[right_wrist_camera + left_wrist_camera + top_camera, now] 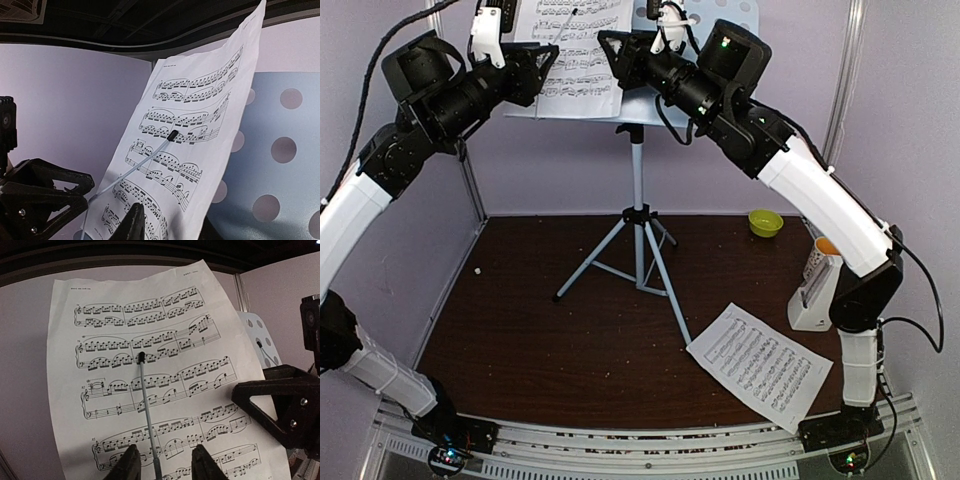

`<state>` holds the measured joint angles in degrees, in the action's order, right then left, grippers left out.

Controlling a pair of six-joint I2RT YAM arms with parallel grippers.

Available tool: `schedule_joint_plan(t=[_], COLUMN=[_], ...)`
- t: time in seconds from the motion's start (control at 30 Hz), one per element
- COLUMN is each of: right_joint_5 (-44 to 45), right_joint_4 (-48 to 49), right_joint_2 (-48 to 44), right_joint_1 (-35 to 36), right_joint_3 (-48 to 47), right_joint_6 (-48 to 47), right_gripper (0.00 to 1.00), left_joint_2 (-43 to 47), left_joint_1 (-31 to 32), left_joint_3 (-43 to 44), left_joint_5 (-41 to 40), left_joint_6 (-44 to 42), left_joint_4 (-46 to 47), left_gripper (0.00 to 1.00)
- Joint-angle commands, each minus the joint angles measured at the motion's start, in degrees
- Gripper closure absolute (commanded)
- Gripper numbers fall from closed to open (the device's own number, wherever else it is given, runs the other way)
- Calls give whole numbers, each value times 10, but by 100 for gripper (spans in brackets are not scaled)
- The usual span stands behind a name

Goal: Set up the instrument practice props

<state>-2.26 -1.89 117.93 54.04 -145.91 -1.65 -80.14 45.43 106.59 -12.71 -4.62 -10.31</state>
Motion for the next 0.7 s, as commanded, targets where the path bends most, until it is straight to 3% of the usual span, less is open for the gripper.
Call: schedule_joint_plan(t=[0.0,0.2,0.43,0.67], right_joint_5=[20,44,56,41], right_joint_4=[10,14,22,2], right_joint_2=[-8,-38,-105,-174], right_joint_1=[3,4,9,21], right_joint_3=[-6,23,95,146], right_joint_6=[-4,-5,-12,-17], right_gripper=[66,33,3,0], left_joint_2=[20,34,69,116], left_joint_1=[3,6,8,16], left_joint_3=[-7,-15,-38,-81], left_joint_5=[10,4,-12,-22], left_joint_6=[-1,-6,-19,-29], left_joint_4=[34,30,19,-11], left_gripper=[61,45,31,23])
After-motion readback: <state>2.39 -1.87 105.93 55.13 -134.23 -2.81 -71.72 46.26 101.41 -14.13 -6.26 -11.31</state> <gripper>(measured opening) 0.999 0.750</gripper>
